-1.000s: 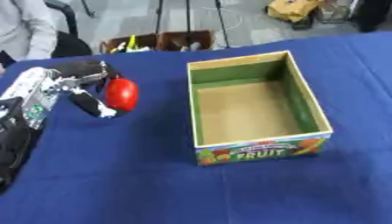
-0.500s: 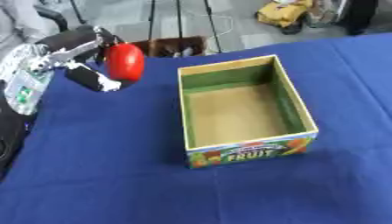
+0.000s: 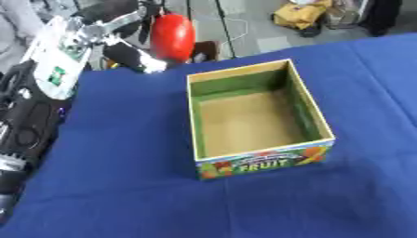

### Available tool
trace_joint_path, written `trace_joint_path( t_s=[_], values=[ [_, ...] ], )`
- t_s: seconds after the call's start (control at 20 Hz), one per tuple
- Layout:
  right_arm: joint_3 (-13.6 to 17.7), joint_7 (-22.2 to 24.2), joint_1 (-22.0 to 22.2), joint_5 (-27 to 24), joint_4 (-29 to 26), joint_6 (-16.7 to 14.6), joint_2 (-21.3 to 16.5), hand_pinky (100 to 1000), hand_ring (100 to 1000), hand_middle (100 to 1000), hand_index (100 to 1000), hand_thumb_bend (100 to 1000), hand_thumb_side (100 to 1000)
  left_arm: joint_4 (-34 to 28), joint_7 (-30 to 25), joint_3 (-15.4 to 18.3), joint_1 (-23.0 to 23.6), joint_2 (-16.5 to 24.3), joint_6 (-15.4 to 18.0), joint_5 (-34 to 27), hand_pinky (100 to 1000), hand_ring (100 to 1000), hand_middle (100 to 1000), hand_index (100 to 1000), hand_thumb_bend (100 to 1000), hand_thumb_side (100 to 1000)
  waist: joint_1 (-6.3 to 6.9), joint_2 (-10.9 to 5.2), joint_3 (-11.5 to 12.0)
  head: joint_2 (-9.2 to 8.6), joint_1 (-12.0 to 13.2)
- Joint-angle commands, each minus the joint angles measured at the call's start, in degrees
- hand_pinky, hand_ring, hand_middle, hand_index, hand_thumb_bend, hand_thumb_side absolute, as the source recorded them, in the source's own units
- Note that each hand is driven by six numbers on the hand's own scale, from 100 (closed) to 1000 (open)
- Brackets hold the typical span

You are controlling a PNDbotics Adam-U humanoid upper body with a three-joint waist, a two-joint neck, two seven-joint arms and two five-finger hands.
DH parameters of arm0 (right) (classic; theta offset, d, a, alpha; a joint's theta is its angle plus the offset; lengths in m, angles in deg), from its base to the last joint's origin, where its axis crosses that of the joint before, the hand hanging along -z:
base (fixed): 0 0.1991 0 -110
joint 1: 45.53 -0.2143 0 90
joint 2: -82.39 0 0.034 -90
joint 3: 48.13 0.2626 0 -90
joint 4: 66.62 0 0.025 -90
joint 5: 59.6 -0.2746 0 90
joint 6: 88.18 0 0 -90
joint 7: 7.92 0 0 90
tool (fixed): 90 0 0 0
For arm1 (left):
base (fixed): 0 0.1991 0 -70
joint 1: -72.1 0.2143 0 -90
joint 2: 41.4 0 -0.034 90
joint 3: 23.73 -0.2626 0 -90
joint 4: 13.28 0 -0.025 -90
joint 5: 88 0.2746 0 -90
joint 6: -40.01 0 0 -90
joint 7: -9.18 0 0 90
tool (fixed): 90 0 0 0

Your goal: Pick up objects on the table and place them in the box.

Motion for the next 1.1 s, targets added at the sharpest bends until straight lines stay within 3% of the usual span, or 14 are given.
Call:
trace_joint_path(
  t_s=[0.05, 0.65, 0.85, 1.1],
  values=[
    [-0.4, 0.1, -0.9, -0.5, -1.2, 0.1, -0.8, 330, 269, 318, 473, 100, 788, -1.3, -0.3, 0.5, -2.3, -2.0, -0.8, 0.9, 141, 371, 306, 480, 100, 449, -0.20, -1.14, -0.4, 0.43, 0.9],
    [-0.6, 0.1, -2.4, -1.1, -1.2, 0.1, -0.3, 331, 269, 319, 474, 100, 782, 1.9, -1.8, -1.2, -2.1, -7.4, 0.7, 10.2, 177, 397, 324, 511, 100, 398, 0.42, -0.43, -3.6, -0.41, 2.7],
    [-0.8, 0.1, -2.9, -1.4, -1.2, 0.1, -0.1, 331, 269, 320, 473, 100, 780, 2.2, -2.3, -2.1, -2.0, -9.2, -1.5, 13.8, 195, 409, 338, 536, 100, 338, 0.31, -0.27, -3.9, -0.86, 3.5],
    [-1.0, 0.2, -3.4, -1.8, -1.2, 0.1, 0.1, 331, 269, 320, 473, 100, 778, 4.3, -3.1, -3.6, -2.0, -10.6, -5.2, 18.3, 221, 428, 346, 550, 100, 330, 0.30, -0.12, -4.3, -1.11, 4.9]
  ],
)
